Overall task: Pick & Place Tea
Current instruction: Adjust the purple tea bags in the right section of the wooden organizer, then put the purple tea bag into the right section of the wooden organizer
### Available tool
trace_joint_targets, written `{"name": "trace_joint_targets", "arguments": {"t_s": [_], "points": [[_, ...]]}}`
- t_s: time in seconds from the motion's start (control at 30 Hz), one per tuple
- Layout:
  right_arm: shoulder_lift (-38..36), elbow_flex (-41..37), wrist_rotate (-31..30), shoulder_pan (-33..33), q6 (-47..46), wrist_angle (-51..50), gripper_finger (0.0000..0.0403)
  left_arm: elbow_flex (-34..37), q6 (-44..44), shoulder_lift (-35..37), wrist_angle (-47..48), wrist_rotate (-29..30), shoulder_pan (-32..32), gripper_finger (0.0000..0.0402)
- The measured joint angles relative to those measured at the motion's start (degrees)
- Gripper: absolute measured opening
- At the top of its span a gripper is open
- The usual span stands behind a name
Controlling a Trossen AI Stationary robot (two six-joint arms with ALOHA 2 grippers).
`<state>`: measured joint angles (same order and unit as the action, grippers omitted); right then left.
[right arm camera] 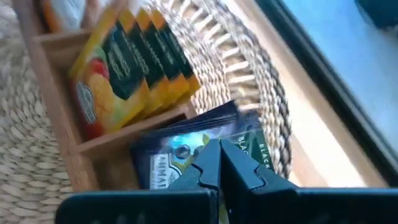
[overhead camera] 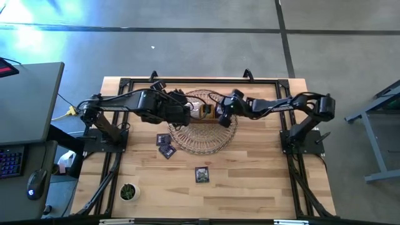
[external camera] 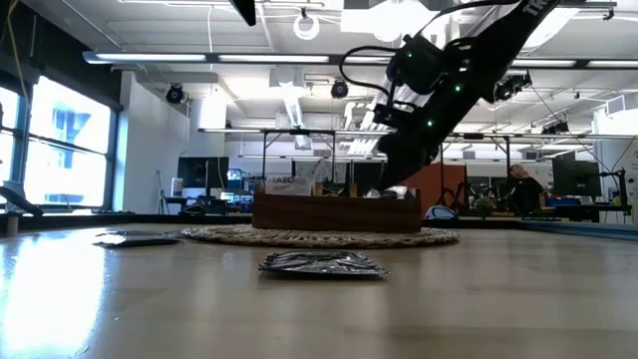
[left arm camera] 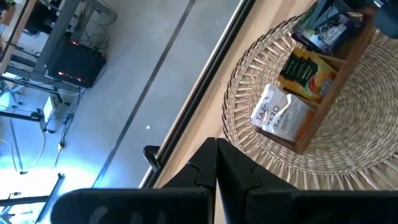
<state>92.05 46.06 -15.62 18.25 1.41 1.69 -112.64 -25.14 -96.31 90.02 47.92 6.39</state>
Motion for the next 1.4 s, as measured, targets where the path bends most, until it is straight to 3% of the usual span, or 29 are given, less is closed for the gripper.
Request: {"name": "trace_joint_targets", "arguments": {"t_s": [0.2, 0.47, 0.63, 0.8, 1.0, 1.13, 1.23, 1.33, 1.4], "points": [[-5.03, 0.0, 3.12, -0.85, 2.07, -0.26, 0.0, 0.0, -0.19, -0.01, 0.0, -0.57, 0.0, 0.0002], [-17.93, 0.0, 4.02, -5.55, 3.14, -5.05, 0.0, 0.0, -0.62, 0.28, -0.01, -3.15, 0.14, 0.0002], [-25.19, 0.04, 5.31, -12.59, 3.36, -5.85, 0.0, 0.04, -1.11, 3.43, 0.0, -7.3, 3.05, 0.0002], [-26.14, 0.04, 7.59, -21.96, 3.58, -5.3, 0.0, 2.79, -6.94, 11.01, -0.06, -8.1, 9.45, 0.0002], [-23.28, 0.04, 6.37, -29.4, 3.73, -4.9, 0.0005, 19.87, -20.84, 21.06, -3.78, -6.45, 17.95, 0.0002], [-19.85, 0.02, 5.06, -32.88, 6.62, -3.41, 0.001, 35.59, -21.66, 25.01, -18.82, -6.79, 22.25, 0.0002], [-16.32, 0.0, -1.45, -35.17, 9.14, 0.13, 0.0006, 44.99, -21.65, 25.57, -30.22, -7.72, 23.38, 0.0002], [-12.08, -0.02, -7.89, -36.42, 8.13, 4.91, 0.0002, 51.89, -21.69, 25.24, -37.85, -11.93, 23.25, 0.0002], [-9.29, -0.02, -7.53, -36.75, 7.8, 7.07, 0.0004, 55.13, -22.02, 24.64, -43.81, -15.66, 22.46, 0.0002]]}}
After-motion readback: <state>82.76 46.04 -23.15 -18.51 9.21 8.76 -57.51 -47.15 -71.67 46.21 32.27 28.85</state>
